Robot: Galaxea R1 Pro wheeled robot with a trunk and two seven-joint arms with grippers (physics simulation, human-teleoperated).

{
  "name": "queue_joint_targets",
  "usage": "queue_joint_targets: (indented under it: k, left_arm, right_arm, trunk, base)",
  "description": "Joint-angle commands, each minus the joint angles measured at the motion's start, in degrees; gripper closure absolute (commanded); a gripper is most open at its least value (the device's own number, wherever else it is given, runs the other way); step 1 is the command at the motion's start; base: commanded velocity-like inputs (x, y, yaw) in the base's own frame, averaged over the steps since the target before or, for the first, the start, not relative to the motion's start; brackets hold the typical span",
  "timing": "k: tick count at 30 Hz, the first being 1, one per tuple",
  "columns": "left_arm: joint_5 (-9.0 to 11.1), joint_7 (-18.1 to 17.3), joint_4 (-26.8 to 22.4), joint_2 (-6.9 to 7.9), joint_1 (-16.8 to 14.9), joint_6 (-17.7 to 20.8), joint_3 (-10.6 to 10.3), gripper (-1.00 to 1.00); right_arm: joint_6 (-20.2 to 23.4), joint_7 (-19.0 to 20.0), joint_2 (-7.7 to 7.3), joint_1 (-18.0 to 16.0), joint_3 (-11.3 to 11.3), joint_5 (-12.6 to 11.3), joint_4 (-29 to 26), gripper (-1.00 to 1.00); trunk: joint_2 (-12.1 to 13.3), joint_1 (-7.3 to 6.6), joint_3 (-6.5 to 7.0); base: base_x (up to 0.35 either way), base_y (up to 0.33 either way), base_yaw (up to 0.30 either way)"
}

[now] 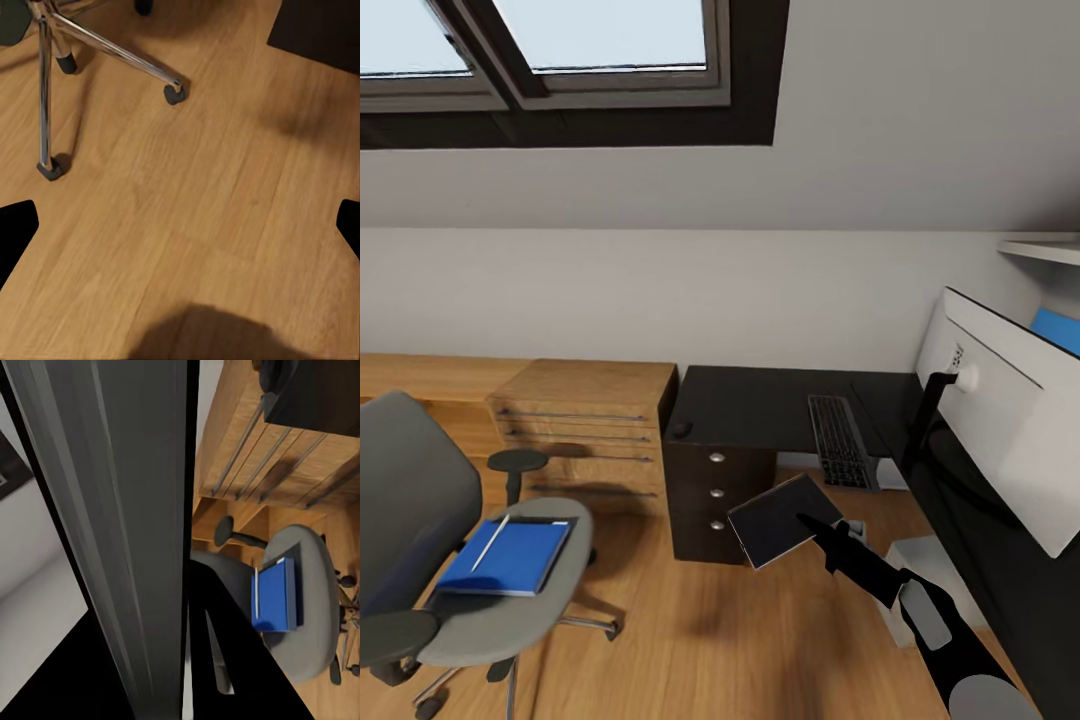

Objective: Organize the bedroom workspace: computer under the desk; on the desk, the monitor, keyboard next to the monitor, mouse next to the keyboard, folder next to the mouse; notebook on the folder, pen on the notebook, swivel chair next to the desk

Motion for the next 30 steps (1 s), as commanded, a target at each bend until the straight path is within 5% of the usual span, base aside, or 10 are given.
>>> queue_joint_targets:
  k: [1,14,30]
  left_arm:
    - [-0.2,0.0,0.0,-0.04,0.0,-0.2,0.3,-1.0]
    - [-0.2,0.0,0.0,-0.1,0.0,-0.2,0.3,-1.0]
    - [-0.2,-0.1,0.0,-0.1,0.0,-0.2,0.3,-1.0]
  right_arm:
    - [0.4,0.1,0.01,0.0,-0.1,-0.2,0.0,1.0]
    - [0.3,0.2,-0.04,0.0,-0.1,-0.2,0.0,1.0]
    - [0.3,0.3,-0.06,0.0,-0.1,-0.2,0.0,1.0]
  trunk:
    - [0.0,0.03,-0.06]
    - [0.0,0.03,-0.06]
    - [0.0,0.03,-0.06]
  base:
    - [0.197,0.002,0.0]
    - [0.127,0.001,0.0]
    - [0.285,0.0,0.0]
